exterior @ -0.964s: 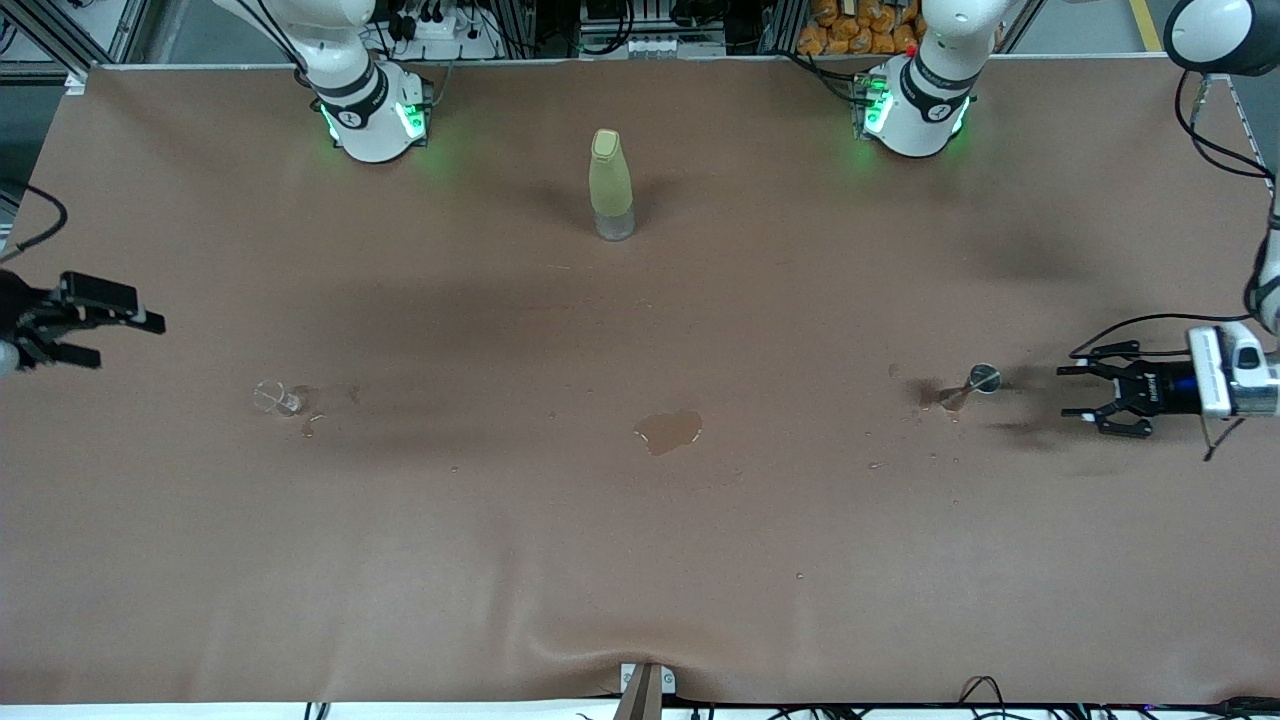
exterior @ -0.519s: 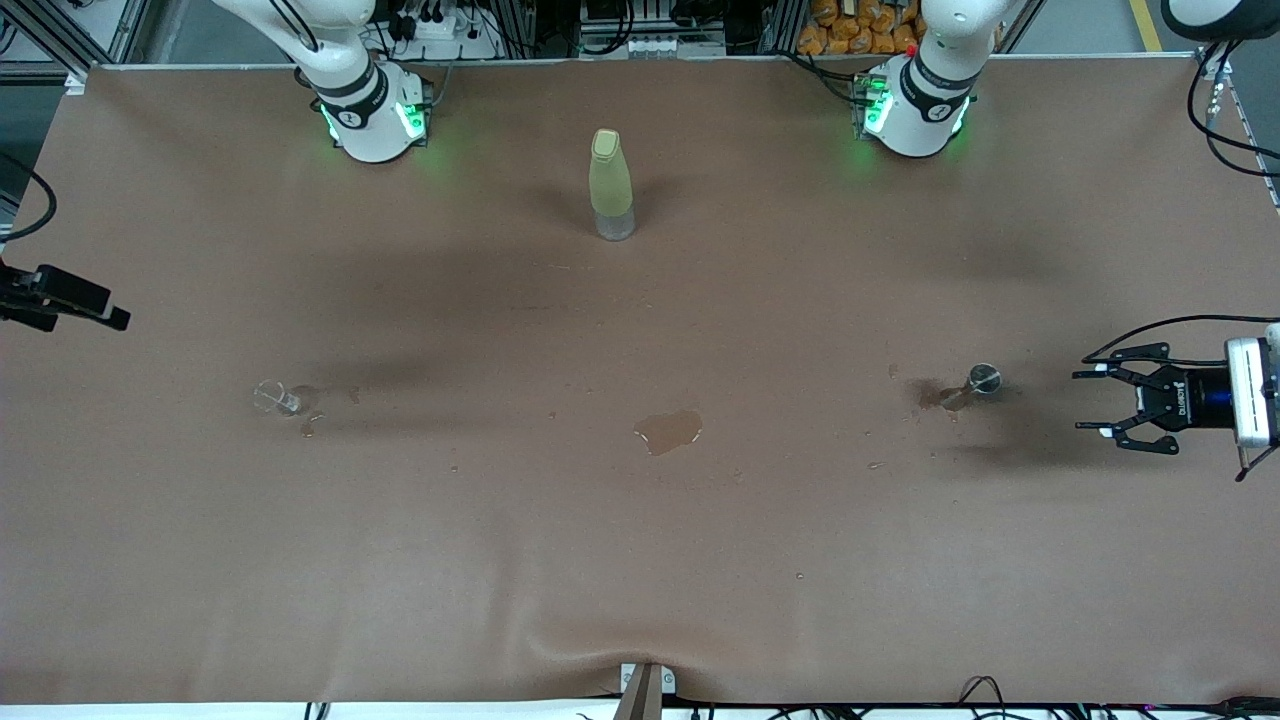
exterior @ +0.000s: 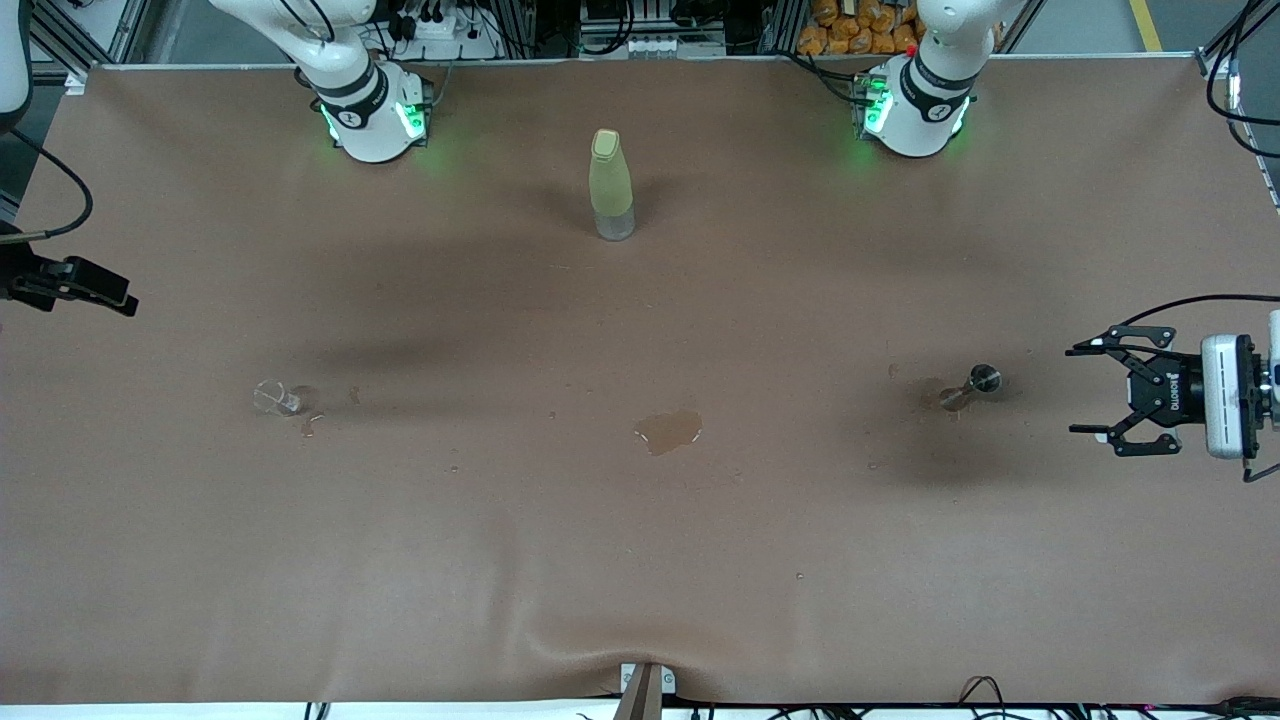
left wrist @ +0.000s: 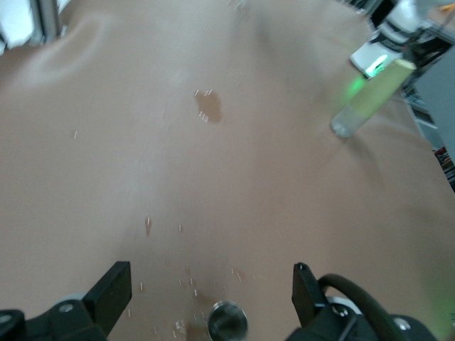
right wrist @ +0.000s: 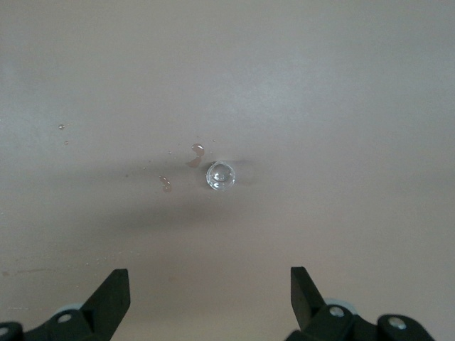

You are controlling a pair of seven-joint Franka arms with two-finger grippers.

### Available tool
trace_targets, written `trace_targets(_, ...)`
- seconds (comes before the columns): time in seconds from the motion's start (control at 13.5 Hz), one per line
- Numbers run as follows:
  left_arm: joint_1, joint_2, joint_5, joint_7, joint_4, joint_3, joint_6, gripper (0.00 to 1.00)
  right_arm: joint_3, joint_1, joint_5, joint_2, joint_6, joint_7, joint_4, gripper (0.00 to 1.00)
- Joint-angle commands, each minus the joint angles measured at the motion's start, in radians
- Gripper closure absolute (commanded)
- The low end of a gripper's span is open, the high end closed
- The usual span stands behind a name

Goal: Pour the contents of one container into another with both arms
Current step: 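Open both grippers and withdraw them from the beaker and jigger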

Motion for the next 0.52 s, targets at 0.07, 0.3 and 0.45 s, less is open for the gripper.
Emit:
trace_targets(0.07, -0.050, -0.063, 0.165, -0.399, -0.015, 0.015, 0.064, 0.00, -0.017, 0.022, -0.013, -0.019, -0.008, 0.019, -0.010, 0.00)
trace_targets(0.3, -0.085, -0.085, 0.273, -0.709, -0.012, 0.004, 0.104, 0.00, -0.018, 0.010, 0.019, -0.022, -0.018, 0.019, -0.010, 0.00)
trace_targets(0.45, -0.119, -0.103, 0.336, -0.955, -0.012, 0.005, 0.134, 0.00, -0.020, 0.018, 0.022, -0.027, -0.037, 0.018, -0.008, 0.00)
